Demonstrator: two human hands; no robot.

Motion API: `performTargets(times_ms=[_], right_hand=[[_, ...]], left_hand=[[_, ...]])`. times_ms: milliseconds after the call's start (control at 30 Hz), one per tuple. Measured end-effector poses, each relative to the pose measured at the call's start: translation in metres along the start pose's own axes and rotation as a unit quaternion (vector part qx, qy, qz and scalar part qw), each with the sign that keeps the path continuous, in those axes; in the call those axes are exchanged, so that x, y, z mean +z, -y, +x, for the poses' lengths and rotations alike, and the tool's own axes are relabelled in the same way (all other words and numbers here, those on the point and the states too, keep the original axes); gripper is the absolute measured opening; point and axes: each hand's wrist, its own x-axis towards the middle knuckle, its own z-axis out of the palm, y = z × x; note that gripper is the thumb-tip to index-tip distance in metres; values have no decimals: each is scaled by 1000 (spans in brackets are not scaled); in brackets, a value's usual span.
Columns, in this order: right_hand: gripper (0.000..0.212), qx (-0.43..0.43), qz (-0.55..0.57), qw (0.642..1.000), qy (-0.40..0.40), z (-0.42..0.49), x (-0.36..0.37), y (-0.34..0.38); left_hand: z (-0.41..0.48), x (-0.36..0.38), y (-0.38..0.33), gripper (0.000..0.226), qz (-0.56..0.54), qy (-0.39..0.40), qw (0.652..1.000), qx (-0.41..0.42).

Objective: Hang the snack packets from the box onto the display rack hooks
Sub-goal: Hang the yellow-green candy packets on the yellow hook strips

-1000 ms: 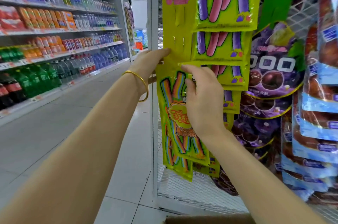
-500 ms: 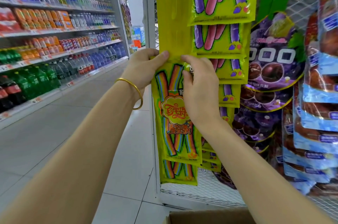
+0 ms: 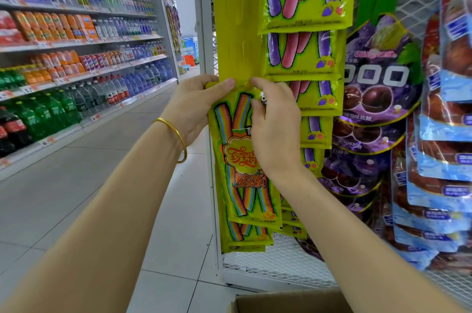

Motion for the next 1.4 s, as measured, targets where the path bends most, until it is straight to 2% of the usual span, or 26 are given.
performTargets(times_ms=[167, 300, 467, 633, 733, 967, 1133, 1267, 1400], right_hand=[[36, -3, -6, 1000, -6, 2, 0, 1], [38, -5, -18, 1000, -5, 2, 0, 2], [39, -15, -23, 999, -23, 1, 3, 2], [40, -20, -35, 999, -21, 0, 4, 3], [40, -18, -34, 999, -8, 0, 4, 2], [40, -5, -19, 1000, 9, 1, 2, -1], [35, -16, 5, 999, -35, 0, 4, 1], [36, -22, -9, 998, -60, 1, 7, 1], [39, -25, -19, 998, -60, 0, 8, 3]], left_hand=[[4, 2, -6, 17, 11, -18, 1000, -19], [7, 5, -8, 29, 21, -37, 998, -35], [9, 7, -9, 26, 8, -52, 998, -44], [8, 8, -8, 20, -54, -24, 993, -98], [7, 9, -7, 26, -65, -3, 991, -114], [3, 7, -11, 31, -54, 27, 993, -97], [4, 5, -10, 34, -57, 22, 995, -84], [9, 8, -9, 26, -47, 10, 995, -90], [12, 10, -9, 27, -19, 3, 995, -100]])
